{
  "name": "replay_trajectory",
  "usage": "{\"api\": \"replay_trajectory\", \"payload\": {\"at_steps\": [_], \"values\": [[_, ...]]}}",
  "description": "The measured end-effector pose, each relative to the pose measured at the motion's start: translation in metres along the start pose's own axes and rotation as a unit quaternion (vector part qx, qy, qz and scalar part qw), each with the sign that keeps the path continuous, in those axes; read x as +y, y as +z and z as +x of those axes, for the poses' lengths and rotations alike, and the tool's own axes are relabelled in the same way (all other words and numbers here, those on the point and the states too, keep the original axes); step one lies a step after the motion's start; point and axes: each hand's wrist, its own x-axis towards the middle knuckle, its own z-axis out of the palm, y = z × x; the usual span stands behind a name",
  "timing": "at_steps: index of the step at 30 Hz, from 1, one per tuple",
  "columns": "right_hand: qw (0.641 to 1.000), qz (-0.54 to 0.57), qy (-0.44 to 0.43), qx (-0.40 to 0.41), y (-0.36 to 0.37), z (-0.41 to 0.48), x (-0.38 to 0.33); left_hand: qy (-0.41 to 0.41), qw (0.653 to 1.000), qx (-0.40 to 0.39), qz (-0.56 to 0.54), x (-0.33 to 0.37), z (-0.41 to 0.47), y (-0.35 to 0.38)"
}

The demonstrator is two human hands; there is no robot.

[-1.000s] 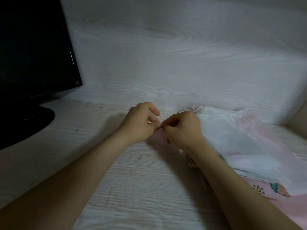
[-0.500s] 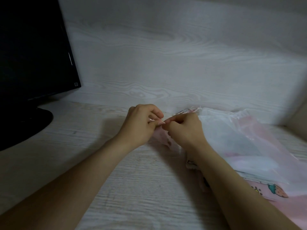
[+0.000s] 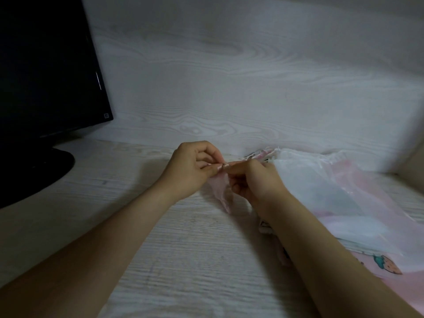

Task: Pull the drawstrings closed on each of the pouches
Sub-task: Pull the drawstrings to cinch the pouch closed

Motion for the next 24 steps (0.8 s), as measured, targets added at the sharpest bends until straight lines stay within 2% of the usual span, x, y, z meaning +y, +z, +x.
{"api": "replay_trajectory", "payload": {"at_steps": [5, 13, 18, 21, 24], "values": [[0.995, 0.09, 0.029, -0.042, 0.0, 0.003, 0.004, -0.024, 0.999, 0.026, -0.015, 0.002, -0.002, -0.003], [0.992, 0.109, 0.026, -0.06, -0.001, 0.001, 0.003, 0.004, 0.998, 0.05, 0.029, 0.011, -0.003, -0.001], [0.998, 0.061, -0.008, -0.019, 0.001, 0.0, 0.003, 0.08, 0.988, 0.048, 0.122, 0.005, -0.002, -0.001], [0.999, 0.011, -0.036, 0.003, 0.001, 0.0, 0.003, 0.143, 0.964, 0.011, 0.225, 0.0, 0.0, -0.003], [0.995, -0.074, -0.07, 0.019, 0.0, -0.003, 0.003, 0.14, 0.947, -0.034, 0.287, -0.003, 0.002, -0.005]]}}
